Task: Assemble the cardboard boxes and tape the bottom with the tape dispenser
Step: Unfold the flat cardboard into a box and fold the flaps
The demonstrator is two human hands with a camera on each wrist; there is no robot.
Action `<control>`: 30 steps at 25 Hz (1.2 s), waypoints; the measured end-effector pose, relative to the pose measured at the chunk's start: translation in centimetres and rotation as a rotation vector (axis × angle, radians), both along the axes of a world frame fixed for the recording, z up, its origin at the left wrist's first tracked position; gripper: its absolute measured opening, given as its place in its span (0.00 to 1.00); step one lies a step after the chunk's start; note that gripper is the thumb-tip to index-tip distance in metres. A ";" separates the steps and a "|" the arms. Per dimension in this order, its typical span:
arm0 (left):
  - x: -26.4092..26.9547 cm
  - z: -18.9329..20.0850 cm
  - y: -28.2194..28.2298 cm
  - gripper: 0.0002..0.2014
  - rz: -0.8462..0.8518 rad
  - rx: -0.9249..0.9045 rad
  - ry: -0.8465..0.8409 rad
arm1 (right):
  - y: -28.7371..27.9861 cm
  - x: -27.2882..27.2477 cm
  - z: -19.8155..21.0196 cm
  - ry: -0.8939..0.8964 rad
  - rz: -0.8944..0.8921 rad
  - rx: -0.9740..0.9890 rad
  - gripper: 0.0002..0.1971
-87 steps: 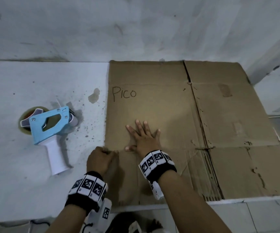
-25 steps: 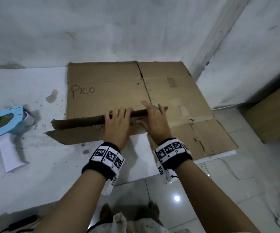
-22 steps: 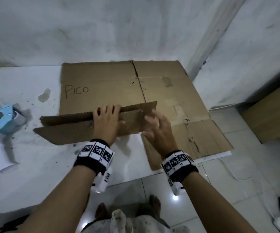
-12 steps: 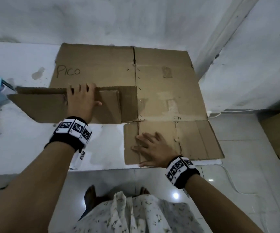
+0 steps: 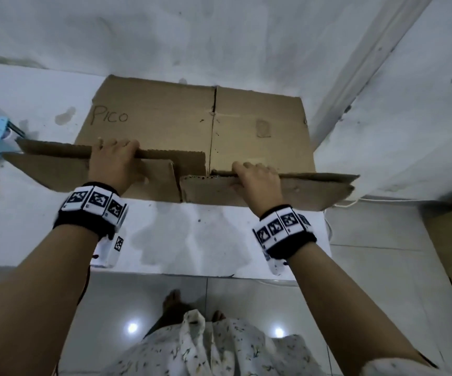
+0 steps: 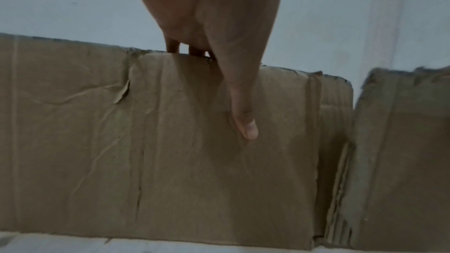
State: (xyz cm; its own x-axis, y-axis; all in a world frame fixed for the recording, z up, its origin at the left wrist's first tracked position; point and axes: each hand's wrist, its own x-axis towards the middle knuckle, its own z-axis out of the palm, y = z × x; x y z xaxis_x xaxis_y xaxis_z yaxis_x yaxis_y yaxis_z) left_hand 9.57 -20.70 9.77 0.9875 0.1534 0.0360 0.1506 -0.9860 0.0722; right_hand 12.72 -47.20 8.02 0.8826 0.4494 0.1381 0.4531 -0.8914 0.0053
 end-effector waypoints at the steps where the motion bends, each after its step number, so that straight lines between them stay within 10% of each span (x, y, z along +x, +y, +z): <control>1: 0.1 0.3 0.0 0.19 -0.030 0.003 0.029 | 0.3 0.9 0.3 0.083 -0.022 0.048 0.19; 10: -0.6 4.1 0.8 0.22 -0.215 0.052 0.069 | -0.9 4.5 2.8 0.078 0.125 0.103 0.28; 22: -0.5 22.6 -1.5 0.21 -0.025 -0.020 -0.807 | -2.4 6.4 28.3 -0.258 0.058 0.277 0.26; 30: 5.0 20.2 -0.7 0.19 0.009 0.078 -0.602 | 0.4 9.3 24.7 -0.350 0.084 0.078 0.22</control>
